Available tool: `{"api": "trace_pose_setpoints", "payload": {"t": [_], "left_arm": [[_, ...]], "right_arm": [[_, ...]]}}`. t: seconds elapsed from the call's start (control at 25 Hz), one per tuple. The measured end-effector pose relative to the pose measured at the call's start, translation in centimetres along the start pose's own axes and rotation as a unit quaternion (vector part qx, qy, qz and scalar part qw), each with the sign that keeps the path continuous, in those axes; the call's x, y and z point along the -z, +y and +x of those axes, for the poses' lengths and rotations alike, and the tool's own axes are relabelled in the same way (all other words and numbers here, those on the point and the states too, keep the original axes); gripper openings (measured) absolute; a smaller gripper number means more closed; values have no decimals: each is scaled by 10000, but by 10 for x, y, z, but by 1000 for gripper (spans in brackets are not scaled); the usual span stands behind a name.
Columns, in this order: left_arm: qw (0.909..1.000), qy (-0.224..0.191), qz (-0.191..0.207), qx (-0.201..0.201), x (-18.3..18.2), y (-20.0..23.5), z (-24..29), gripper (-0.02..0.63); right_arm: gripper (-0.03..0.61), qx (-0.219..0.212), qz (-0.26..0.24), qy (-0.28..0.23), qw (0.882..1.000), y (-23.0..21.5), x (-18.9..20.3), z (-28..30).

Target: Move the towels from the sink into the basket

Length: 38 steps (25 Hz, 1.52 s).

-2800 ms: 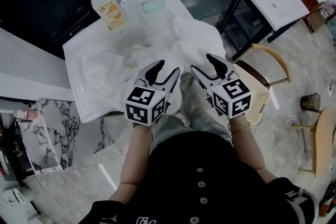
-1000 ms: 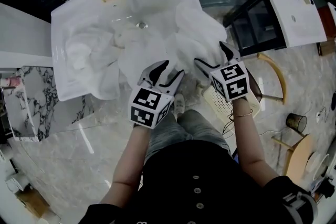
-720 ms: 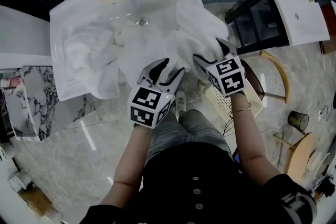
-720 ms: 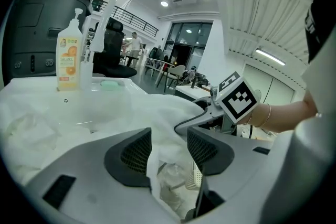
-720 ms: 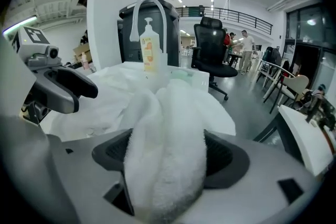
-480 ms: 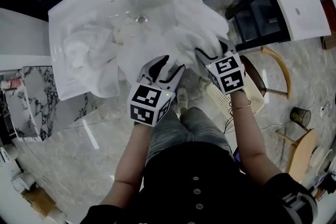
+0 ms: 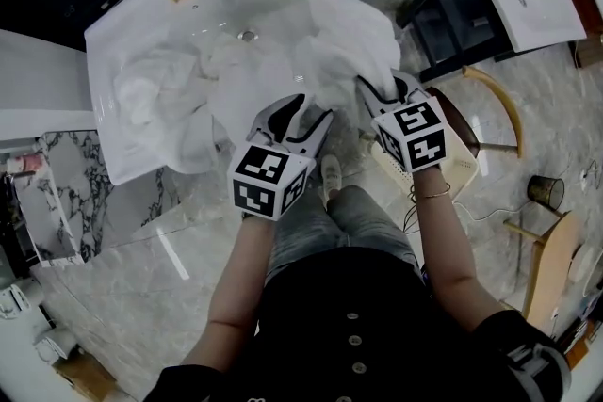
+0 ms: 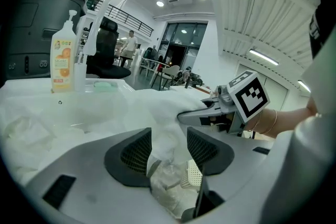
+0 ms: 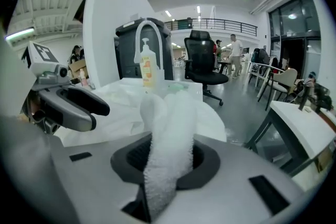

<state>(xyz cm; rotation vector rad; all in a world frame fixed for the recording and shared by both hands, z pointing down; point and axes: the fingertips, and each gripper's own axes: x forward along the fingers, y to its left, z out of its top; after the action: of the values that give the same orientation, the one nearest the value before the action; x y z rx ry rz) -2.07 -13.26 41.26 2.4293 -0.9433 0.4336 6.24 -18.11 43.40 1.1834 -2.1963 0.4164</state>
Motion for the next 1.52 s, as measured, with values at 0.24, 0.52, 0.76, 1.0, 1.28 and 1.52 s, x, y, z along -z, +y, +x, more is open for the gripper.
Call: {"api": "trace_pose_setpoints", "payload": {"t": [0.24,0.52,0.76,1.0,1.28,1.52], "left_arm": [[9992,-98,271,270,-15,-19,-2,192],[9949,-212,686,711,-38,-45,4,192],[9886,-285,969,1117,-58,-68,17,192],[9786,-337,1304,1554,-74,-97,35,192],[9606,-405,1656,2193,-91,-148,57,192],[9459,-424,1841,2638,-98,-188,70,190]], "right_arm": [[86,337,228,-443,9982,-11,-19,-45],[86,990,345,-919,9902,-33,-39,-101],[85,1553,448,-1187,9797,-55,-47,-145],[84,2156,433,-1402,9654,-69,-49,-196],[84,2940,541,-1650,9399,-90,-46,-265],[85,3500,714,-1496,9220,-99,-19,-309]]}}
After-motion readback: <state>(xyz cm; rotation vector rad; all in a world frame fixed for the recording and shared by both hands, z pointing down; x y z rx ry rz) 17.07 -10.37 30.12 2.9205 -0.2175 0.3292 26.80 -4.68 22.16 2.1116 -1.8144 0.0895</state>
